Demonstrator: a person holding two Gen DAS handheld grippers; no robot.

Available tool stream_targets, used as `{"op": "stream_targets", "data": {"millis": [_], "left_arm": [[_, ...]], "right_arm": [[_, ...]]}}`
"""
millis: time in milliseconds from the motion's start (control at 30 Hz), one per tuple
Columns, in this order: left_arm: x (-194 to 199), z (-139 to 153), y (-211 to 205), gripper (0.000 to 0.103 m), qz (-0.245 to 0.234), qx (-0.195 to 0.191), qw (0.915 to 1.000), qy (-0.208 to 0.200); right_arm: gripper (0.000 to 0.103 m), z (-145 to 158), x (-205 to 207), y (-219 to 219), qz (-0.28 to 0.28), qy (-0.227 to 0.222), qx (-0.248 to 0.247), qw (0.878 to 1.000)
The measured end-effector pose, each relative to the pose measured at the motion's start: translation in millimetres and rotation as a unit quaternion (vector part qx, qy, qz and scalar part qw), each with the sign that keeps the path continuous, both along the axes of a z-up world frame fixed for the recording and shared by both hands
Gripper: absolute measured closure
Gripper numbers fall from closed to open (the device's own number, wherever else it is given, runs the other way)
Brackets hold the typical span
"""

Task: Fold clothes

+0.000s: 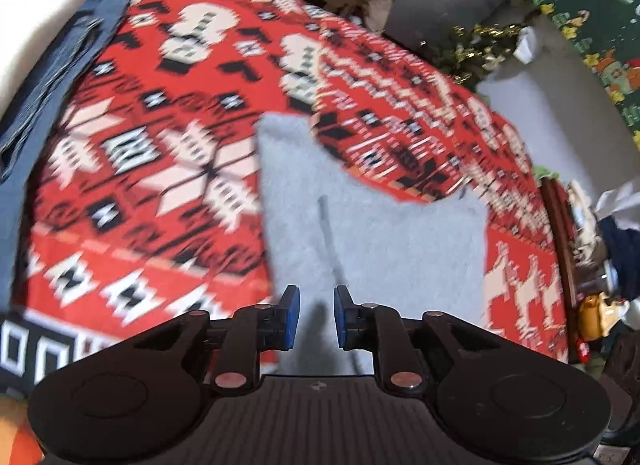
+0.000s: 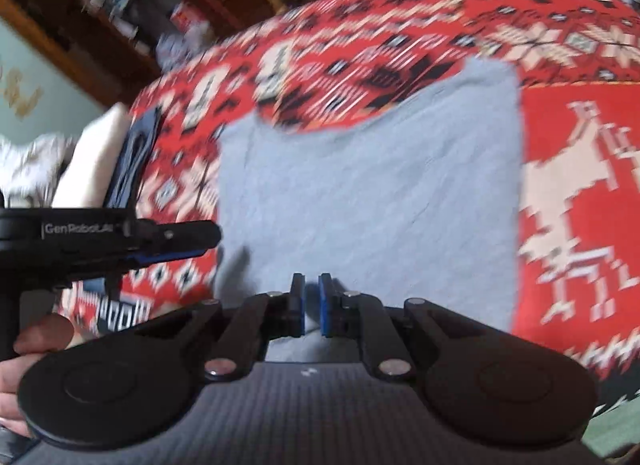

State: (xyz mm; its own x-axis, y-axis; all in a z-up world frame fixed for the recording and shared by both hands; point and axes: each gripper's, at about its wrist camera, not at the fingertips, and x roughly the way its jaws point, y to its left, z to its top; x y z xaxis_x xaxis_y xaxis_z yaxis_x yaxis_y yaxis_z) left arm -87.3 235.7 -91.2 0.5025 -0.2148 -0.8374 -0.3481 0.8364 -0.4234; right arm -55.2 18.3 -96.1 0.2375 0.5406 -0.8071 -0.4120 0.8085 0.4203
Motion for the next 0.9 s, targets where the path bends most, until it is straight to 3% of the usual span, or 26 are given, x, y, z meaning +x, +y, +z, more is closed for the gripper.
{"op": "stream_targets", "data": {"millis": [67,200,533,600,733,800,900], "left_arm": [[-4.4,-4.6,10.0,0.086,0.017,-0.004,0.9998,0.008],[-4.4,-11.2,32.6,0.072,0.059,-0.033,0.9977,-0.002],[15.8,-25.9,34.7,0.068,0.071,-0.058,0.9957,-0.014],[19.4,-27.8,31.7,0.076,0.066,-0.056,0.9962,-0.014],[25.1,-26.4,21.4,0.083,0.051,-0.034,0.9981,-0.008],[26.6,-23.8,14.8,0.091,0.05,-0.012,0.9987,-0.002],[27.0,-7.5,-3.4,0.095,0.041,0.046,0.998,-0.013]], "right_arm": [[0.094,-3.7,-10.3,9.7,0.013,-0.006,-0.016,1.0],[0.094,8.4,-20.1,3.5,0.01,-0.014,-0.004,1.0],[0.093,61.4,-1.0,-68.1,-0.056,-0.063,0.034,0.996],[0.093,67.3,4.5,-83.2,-0.073,-0.067,0.04,0.994],[0.091,76.8,13.6,-114.4,-0.112,-0.074,0.055,0.989],[0.091,79.1,18.4,-128.2,-0.132,-0.072,0.069,0.986],[0.091,80.4,23.8,-142.0,-0.154,-0.069,0.086,0.982]]}}
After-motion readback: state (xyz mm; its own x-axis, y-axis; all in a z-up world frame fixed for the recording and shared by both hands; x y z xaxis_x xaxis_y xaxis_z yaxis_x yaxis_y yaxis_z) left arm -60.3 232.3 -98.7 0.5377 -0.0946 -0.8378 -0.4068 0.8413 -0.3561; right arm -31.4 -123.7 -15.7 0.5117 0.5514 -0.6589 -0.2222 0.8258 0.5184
